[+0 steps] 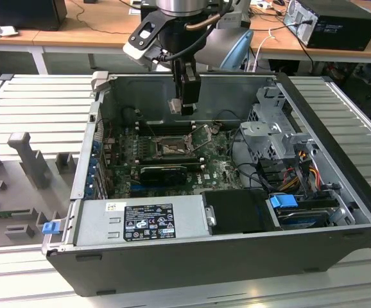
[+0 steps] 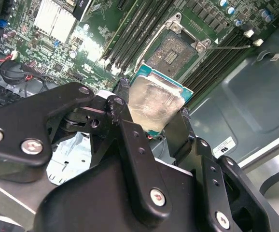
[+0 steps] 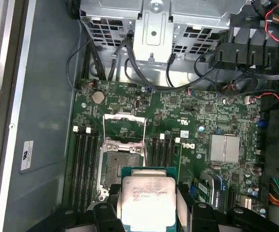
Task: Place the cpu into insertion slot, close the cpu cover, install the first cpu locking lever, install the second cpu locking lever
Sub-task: 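Place the cpu into insertion slot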
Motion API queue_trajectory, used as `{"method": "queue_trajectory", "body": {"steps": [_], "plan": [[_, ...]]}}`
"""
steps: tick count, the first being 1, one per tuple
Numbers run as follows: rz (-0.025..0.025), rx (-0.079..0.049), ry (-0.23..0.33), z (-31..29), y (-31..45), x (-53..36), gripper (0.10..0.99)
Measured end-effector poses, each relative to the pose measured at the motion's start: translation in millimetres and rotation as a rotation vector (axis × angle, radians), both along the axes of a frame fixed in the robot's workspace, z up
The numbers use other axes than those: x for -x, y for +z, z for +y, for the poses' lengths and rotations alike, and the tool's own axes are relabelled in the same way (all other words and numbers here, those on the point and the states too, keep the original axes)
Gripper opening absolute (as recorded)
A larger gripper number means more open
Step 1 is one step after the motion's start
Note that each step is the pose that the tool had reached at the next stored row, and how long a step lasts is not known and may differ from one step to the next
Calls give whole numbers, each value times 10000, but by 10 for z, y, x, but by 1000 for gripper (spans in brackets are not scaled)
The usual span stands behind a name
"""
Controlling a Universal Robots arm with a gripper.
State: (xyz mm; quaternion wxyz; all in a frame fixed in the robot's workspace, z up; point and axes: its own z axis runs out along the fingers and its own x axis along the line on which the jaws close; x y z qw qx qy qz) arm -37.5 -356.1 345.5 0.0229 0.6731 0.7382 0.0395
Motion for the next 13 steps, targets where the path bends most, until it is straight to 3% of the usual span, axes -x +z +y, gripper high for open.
{"method": "queue_trajectory", "body": {"steps": [13], "plan": [[0,-1,-1,0,-69,0,537]]}}
